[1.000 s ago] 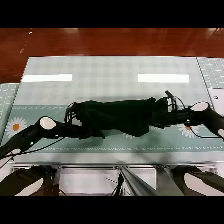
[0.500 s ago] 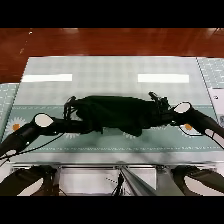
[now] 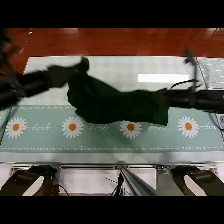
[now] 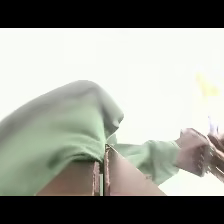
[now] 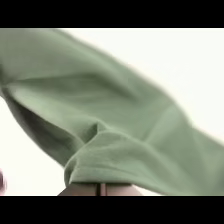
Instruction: Fold the shirts.
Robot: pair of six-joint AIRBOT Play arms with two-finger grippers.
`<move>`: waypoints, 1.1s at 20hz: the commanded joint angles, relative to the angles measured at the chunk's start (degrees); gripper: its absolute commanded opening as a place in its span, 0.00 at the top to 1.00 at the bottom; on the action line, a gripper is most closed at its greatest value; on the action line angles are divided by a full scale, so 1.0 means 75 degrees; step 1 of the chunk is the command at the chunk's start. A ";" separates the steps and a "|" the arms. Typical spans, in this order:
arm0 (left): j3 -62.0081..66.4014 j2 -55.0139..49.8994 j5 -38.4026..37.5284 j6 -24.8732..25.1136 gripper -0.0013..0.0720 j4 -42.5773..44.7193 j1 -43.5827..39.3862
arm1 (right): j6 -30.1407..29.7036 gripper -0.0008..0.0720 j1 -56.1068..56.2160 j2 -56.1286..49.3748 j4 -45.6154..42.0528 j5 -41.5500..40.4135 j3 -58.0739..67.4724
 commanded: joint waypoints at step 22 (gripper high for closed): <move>0.5759 0.0705 -0.0076 -0.0530 0.95 -0.0061 0.1979 | 0.1536 0.95 -0.1276 0.1303 0.0154 -0.2672 0.5164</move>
